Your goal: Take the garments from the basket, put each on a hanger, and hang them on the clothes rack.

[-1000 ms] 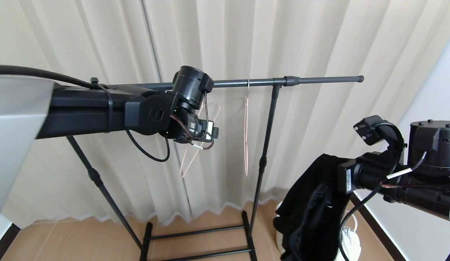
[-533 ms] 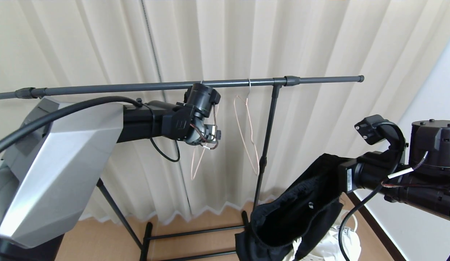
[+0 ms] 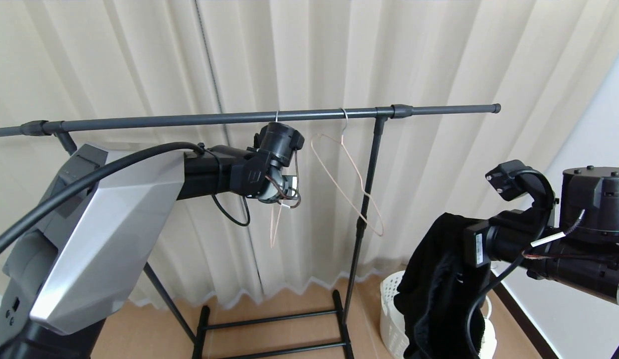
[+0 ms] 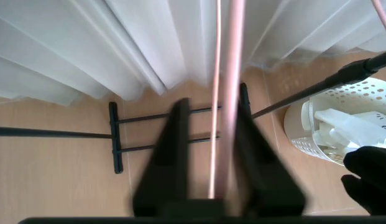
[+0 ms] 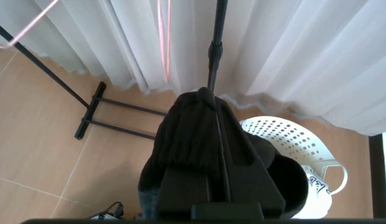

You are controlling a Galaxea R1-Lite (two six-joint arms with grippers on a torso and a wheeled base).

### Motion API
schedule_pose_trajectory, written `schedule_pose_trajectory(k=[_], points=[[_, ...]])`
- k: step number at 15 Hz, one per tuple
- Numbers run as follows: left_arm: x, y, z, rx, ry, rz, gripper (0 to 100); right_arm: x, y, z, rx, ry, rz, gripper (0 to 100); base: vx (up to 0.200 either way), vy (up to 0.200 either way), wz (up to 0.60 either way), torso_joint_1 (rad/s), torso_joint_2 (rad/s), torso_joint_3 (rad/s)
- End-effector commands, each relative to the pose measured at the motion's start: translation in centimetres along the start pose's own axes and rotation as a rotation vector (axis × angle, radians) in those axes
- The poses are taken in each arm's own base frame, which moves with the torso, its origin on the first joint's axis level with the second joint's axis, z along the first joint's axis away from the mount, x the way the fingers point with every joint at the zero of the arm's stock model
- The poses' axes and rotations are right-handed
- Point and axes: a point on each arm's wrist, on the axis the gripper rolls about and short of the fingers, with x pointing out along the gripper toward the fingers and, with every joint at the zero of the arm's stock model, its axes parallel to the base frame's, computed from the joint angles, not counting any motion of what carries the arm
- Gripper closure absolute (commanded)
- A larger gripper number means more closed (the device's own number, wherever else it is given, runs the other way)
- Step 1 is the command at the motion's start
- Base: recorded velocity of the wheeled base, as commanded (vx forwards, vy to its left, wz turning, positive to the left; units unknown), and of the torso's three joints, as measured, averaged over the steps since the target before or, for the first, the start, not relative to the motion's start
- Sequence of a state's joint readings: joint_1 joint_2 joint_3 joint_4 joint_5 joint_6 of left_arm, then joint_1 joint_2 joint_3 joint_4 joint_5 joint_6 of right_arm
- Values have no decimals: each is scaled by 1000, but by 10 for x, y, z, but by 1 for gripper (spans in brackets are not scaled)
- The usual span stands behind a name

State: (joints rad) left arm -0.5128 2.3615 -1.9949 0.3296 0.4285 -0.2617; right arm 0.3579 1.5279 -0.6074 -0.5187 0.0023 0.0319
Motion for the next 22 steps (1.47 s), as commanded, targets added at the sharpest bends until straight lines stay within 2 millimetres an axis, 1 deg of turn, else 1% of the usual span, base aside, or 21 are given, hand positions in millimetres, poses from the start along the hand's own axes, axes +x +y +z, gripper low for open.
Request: schedule_pose_trajectory(k=[1,2,5,6,9,11,12,13,14,16,17,19,21,22], points=[[-2,0,2,-2,-5,-1,100,0,0,0,0,-1,0,100,0,0,0,0,0,0],[-3,0,2,-3,-7,-2,100,0,0,0,0,-1,2,100,0,0,0,0,0,0],[-14,0,9,-23,-28,-11,100,-2,0,1,0,-6,0,100,0,0,0,0,0,0],[-22,2,13,-29,-38,-15,100,-2,0,1,0,-6,2,100,0,0,0,0,0,0],[-55,-3,22,-23,-76,-58,100,-2,0,1,0,-6,2,100,0,0,0,0,0,0],[-76,-7,22,-4,-84,-85,100,-2,0,1,0,-7,2,100,0,0,0,0,0,0],[-80,-8,20,2,-82,-91,100,-2,0,1,0,-9,1,100,0,0,0,0,0,0],[-95,-9,16,18,-77,-112,100,-2,0,2,0,-11,1,100,0,0,0,0,0,0],[-106,-9,13,27,-75,-123,100,-2,0,2,0,-11,1,100,0,0,0,0,0,0],[-126,-4,7,54,-68,-136,100,-2,0,2,0,-12,1,100,0,0,0,0,0,0],[-139,1,0,85,-63,-145,100,-3,0,2,1,-14,-1,100,0,0,0,0,0,0],[-154,10,-10,141,-84,-158,100,-3,-3,3,6,-19,-12,100,0,0,0,0,0,0],[-161,18,-20,181,-100,-182,100,-3,-4,4,6,-20,-13,100,0,0,0,0,0,0],[-166,23,-29,205,-96,-202,100,-3,-4,4,6,-20,-13,100,0,0,0,0,0,0]])
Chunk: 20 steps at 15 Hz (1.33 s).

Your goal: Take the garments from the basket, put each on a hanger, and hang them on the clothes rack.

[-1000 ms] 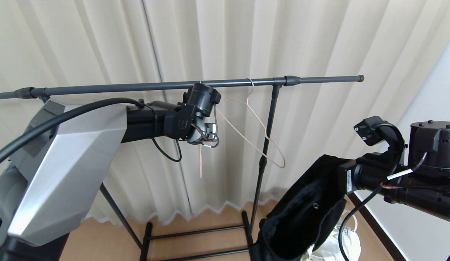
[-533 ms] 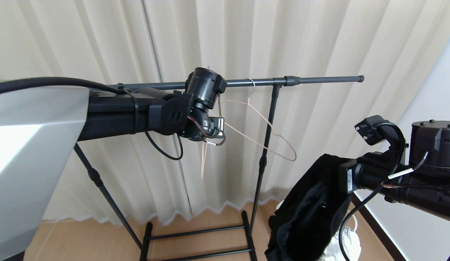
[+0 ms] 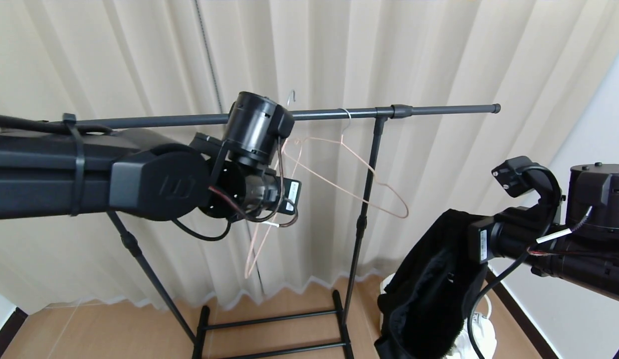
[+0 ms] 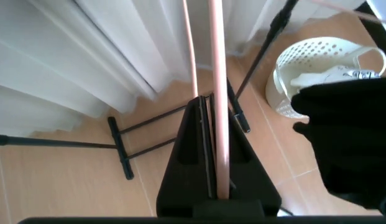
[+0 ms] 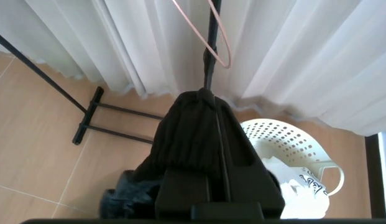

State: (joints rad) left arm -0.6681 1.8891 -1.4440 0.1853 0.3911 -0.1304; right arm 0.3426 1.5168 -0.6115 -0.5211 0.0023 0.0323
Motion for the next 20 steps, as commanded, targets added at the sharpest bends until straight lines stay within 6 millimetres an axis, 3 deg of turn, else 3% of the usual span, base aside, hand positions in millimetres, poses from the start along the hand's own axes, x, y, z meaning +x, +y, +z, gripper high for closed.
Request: schedule_pose_trajectory(k=[1,3,6,7,10,13,20], points=[[-36,12,-21,57,-21,-49,100,0,0,1,0,-4,-1,100,0,0,0,0,0,0],[-43,19,-44,119,-18,-50,100,0,-1,4,-14,-14,-39,100,0,0,0,0,0,0],[-53,26,-65,170,-93,-127,100,6,-4,24,-132,-60,-216,100,0,0,0,0,0,0],[-55,32,-77,242,-119,-165,100,22,-7,27,-184,-46,-349,100,0,0,0,0,0,0],[-60,34,-97,281,-170,-272,100,50,-7,18,-182,-28,-430,100,0,0,0,0,0,0],[-60,31,-107,319,-213,-378,100,55,-8,19,-177,-64,-437,100,0,0,0,0,0,0],[-60,-11,-124,430,-265,-606,100,56,-15,25,-157,-89,-462,100,0,0,0,0,0,0]])
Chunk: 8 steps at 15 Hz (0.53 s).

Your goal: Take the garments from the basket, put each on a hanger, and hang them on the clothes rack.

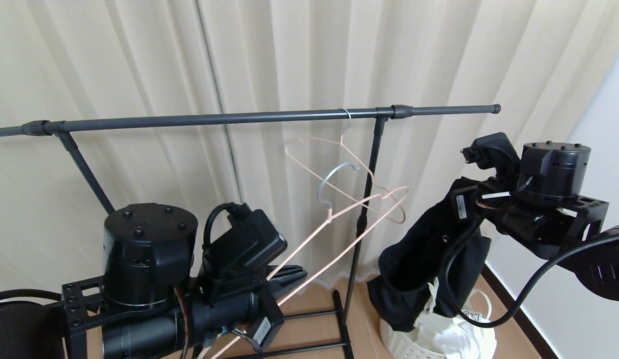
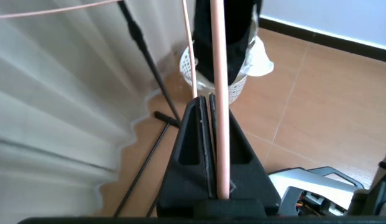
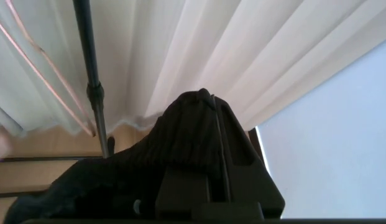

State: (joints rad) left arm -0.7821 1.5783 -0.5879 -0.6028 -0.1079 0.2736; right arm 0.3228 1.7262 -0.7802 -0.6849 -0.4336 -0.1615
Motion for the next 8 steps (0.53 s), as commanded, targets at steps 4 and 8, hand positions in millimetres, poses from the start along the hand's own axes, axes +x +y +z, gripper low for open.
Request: schedule_pose_trajectory(k=[4,8], points=[[20,-20,-7,20,48,-80,100,-1,3,0,4,-1,8,100,0,0,0,0,0,0],[37,-20,-5,16,14,-77,100,-7,12,1,2,-9,44,100,0,0,0,0,0,0]])
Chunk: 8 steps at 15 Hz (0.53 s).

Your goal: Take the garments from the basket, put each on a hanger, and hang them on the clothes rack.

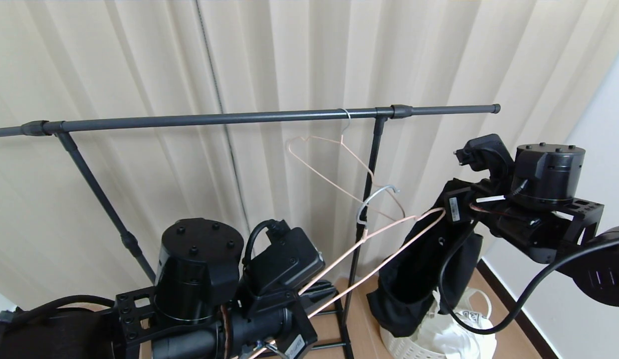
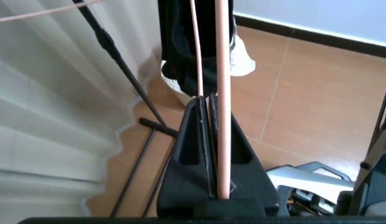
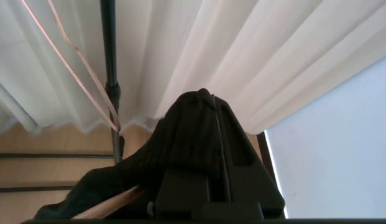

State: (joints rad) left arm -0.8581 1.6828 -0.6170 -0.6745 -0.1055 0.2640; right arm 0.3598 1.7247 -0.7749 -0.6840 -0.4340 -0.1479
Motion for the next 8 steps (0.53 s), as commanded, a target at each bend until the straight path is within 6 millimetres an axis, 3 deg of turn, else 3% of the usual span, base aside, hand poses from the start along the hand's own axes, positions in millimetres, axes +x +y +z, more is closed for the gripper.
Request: schedule_pose_trajectory(k=[1,8], points=[[14,0,-4,-10,14,0,100,-5,6,0,-7,-4,24,100,0,0,0,0,0,0],[16,7,0,-55,0,31,100,-35,35,7,6,-50,150,100,0,0,0,0,0,0]])
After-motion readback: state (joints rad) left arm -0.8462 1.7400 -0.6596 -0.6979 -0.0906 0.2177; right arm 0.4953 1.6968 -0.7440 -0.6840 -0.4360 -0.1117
